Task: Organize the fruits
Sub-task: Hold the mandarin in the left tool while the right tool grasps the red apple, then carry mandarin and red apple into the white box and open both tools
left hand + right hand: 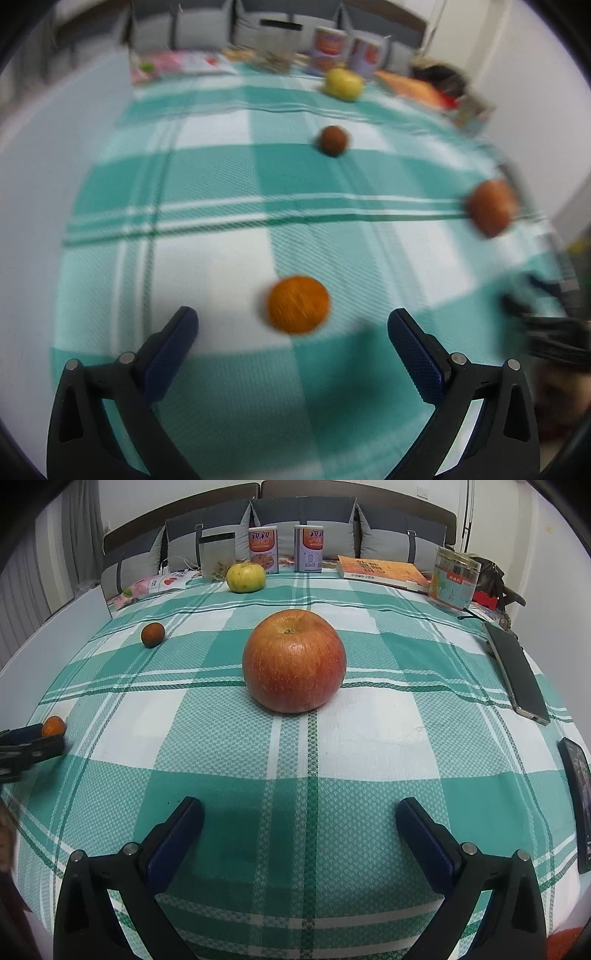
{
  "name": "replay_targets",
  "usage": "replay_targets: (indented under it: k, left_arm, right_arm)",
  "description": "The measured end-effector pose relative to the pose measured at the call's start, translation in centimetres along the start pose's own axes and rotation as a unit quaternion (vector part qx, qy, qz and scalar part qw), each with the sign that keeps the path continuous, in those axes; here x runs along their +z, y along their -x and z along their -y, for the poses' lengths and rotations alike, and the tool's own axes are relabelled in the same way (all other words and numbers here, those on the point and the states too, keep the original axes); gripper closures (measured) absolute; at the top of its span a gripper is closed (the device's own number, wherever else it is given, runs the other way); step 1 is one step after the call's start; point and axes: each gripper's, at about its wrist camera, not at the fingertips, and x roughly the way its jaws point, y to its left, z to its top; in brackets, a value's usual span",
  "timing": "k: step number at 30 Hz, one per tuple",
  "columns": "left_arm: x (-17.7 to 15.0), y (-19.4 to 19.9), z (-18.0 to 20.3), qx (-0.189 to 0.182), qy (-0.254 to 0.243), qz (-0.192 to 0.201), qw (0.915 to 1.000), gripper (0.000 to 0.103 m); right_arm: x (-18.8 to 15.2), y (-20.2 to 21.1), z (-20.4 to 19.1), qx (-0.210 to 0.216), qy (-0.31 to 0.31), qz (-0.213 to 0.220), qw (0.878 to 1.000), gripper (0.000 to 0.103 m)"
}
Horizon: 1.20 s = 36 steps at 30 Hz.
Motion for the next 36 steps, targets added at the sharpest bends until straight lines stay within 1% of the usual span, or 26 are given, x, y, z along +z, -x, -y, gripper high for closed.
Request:
replay_targets:
  k: [1,2,3,4,5,7,8,9,11,13,14,15,17,18,20,23,25,27,30,32,33,34,36]
  left_arm:
    - [0.0,0.4,-0.7,-0.024,0.014,-0.010,0.9996,0.001]
    - [0.0,0.9,-1.2,-0.027,0.021,-0.020,0.9992,0.001]
    - [0.0,1.3,-1.2,-0.010,0.012,-0.021,0.9997,0.002]
    - [0.0,1.6,-0.7,0.009,-0.010,-0.019,0.9997,0.002]
    - [0.0,1.6,-0.2,0.020,-0.029,-0.018,0.9992,0.003]
    - [-0.1,0.9,1.7,0.051,-0.077,-0.023,0.9955,0.005]
    - [-0.1,0.6,2.2,0.060,-0.091,-0.023,0.9938,0.015]
    - [0.0,0.1,2.7,0.065,-0.103,-0.027,0.9922,0.035]
    - [0.4,-1.1,3.5,0.073,-0.115,-0.045,0.9896,0.048]
    - [0.7,-1.4,3.7,0.085,-0.114,-0.043,0.9889,0.049]
    - [0.9,-1.5,3.6,0.090,-0.108,-0.041,0.9892,0.058]
    - [1.1,-1.6,3.4,0.089,-0.096,-0.040,0.9906,0.074]
    - [1.3,-1.5,2.6,0.076,-0.072,-0.040,0.9937,0.074]
    - [1.4,-1.3,2.4,0.070,-0.063,-0.039,0.9948,0.074]
    - [1.3,-1.0,2.3,0.057,-0.055,-0.041,0.9960,0.074]
    - [1.4,-0.5,2.4,0.057,-0.051,-0.044,0.9960,0.074]
    - [1.6,0.0,2.3,0.054,-0.042,-0.046,0.9966,0.074]
    - [1.9,0.7,2.2,0.051,-0.028,-0.044,0.9974,0.074]
    - [2.0,1.8,2.1,0.050,-0.016,-0.043,0.9977,0.074]
    - [2.1,2.5,2.0,0.051,-0.010,-0.044,0.9977,0.074]
    - [2.1,2.7,1.9,0.052,-0.009,-0.044,0.9976,0.074]
    - [2.1,2.9,1.9,0.053,-0.009,-0.045,0.9976,0.074]
    - [2.1,3.2,1.8,0.055,-0.011,-0.045,0.9974,0.074]
  right_arm:
    - [0.0,0.0,0.0,0.000,0.000,0.000,1.000,0.000]
    - [0.0,0.0,0.0,0.001,0.000,0.000,1.000,0.000]
    - [0.1,0.0,0.0,0.001,0.001,-0.001,1.000,0.000]
    - [0.1,-0.1,0.0,0.002,0.001,-0.001,1.000,0.000]
    - [0.2,-0.1,0.0,0.003,0.002,-0.001,1.000,0.000]
    - [0.3,-0.2,0.0,0.003,0.002,-0.002,1.000,0.000]
    - [0.3,-0.2,0.0,0.003,0.002,-0.002,1.000,0.000]
    - [0.4,-0.2,0.0,0.003,0.002,-0.002,1.000,0.000]
    - [0.4,-0.2,0.0,0.004,0.002,-0.002,1.000,0.000]
    - [0.4,-0.2,0.0,0.004,0.002,-0.003,1.000,0.000]
    - [0.4,-0.2,0.0,0.005,0.003,-0.004,1.000,0.000]
    - [0.6,-0.3,0.1,0.007,0.004,-0.010,1.000,0.000]
    - [1.3,-0.4,0.4,0.022,0.007,-0.041,0.999,0.000]
    - [2.1,-0.3,0.9,0.040,-0.001,-0.056,0.998,0.002]
    - [4.0,0.3,1.9,0.078,-0.021,-0.062,0.995,0.004]
    - [8.9,0.6,2.3,0.078,-0.011,-0.077,0.994,0.004]
    - [12.1,-0.7,1.9,0.087,-0.001,-0.118,0.989,0.004]
    - [14.4,-2.5,0.9,0.081,0.026,-0.156,0.984,0.004]
    - [15.5,-5.0,-0.8,0.049,0.068,-0.208,0.975,0.018]
    - [15.3,-6.4,-1.4,0.035,0.083,-0.246,0.965,0.024]
    - [15.3,-6.8,-1.7,0.026,0.090,-0.258,0.962,0.030]
    - [15.2,-7.1,-1.8,0.026,0.090,-0.265,0.960,0.035]
    - [15.2,-7.3,-1.9,0.023,0.087,-0.274,0.958,0.035]
